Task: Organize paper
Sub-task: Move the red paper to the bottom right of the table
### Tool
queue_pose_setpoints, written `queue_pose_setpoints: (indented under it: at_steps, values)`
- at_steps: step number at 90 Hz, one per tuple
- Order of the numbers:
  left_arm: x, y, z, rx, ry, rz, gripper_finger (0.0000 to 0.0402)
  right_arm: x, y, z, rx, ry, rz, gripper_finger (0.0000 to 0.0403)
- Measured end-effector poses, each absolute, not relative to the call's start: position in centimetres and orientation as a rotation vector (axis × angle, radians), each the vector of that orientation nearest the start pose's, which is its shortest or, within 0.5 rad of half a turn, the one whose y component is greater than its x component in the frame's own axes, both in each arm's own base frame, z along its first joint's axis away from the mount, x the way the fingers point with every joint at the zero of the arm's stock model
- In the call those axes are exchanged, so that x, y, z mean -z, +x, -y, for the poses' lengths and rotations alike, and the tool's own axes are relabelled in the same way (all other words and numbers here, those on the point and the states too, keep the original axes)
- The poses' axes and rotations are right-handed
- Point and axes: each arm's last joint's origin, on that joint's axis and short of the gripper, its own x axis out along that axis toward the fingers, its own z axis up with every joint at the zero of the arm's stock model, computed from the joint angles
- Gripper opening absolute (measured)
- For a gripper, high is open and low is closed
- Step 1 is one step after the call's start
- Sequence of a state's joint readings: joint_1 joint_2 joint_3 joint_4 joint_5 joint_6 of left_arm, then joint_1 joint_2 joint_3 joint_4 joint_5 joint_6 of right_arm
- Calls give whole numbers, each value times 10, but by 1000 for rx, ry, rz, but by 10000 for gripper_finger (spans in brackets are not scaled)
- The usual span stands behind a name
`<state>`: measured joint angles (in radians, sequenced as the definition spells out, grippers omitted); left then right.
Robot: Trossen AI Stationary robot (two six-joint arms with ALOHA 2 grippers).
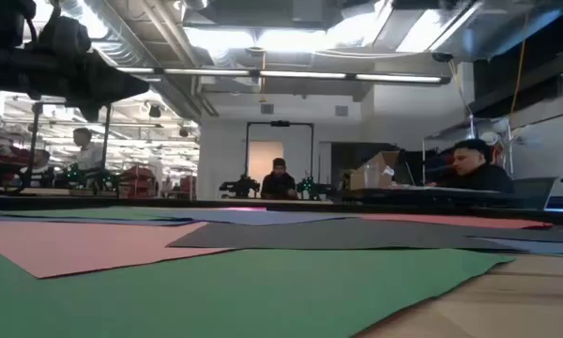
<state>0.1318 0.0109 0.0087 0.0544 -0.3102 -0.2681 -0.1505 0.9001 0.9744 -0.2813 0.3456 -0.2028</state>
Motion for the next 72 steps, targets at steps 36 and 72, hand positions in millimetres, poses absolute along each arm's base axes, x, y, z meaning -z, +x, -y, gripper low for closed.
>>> queue_pose_setpoints:
  at_steps: [36,72]
  values:
    - [-171,94,-22,-439,-180,92,1,-364,246,47,460,-214,-364,0]
    - [-171,94,-22,-434,-300,119,1,-308,259,50,449,-187,-866,0]
